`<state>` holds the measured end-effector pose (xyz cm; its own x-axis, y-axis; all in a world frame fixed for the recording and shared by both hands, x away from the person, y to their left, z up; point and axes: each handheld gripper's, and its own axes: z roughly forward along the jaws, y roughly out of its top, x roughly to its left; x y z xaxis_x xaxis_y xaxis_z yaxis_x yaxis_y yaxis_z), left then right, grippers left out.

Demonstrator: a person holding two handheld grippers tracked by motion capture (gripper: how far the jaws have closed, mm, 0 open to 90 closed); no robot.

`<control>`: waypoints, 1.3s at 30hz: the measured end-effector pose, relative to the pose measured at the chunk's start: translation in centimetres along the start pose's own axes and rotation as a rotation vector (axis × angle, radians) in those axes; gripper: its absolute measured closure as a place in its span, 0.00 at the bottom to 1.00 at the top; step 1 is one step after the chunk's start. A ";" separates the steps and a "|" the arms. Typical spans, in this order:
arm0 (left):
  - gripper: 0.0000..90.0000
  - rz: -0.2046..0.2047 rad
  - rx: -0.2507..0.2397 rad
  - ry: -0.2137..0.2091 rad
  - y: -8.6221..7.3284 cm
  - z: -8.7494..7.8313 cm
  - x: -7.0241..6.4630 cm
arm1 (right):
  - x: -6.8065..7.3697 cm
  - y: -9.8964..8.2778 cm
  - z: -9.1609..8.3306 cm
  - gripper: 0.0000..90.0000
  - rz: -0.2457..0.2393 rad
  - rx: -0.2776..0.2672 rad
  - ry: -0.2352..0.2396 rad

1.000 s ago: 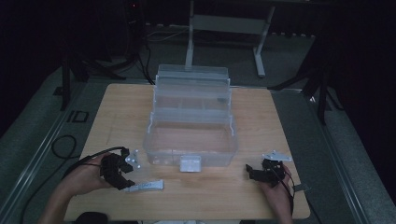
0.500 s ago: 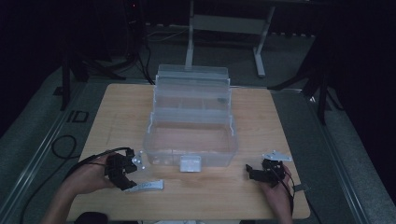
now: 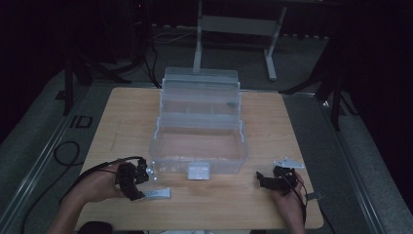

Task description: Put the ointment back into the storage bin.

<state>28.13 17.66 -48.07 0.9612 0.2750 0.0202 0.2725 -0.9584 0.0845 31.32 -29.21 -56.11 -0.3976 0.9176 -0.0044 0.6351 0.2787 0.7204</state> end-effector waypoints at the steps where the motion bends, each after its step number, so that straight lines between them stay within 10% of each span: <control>1: 0.58 0.000 0.001 0.003 0.1 0.1 0.0 | 0.0 0.0 0.0 0.14 0.000 0.000 0.000; 39: 0.75 0.061 0.165 -0.029 2.5 4.1 -0.4 | 0.0 0.0 0.0 0.14 0.000 0.000 0.000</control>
<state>28.62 14.86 -51.93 0.9763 0.2161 -0.0082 0.2148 -0.9734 -0.0803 31.32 -29.22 -56.11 -0.3976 0.9175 -0.0046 0.6350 0.2788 0.7205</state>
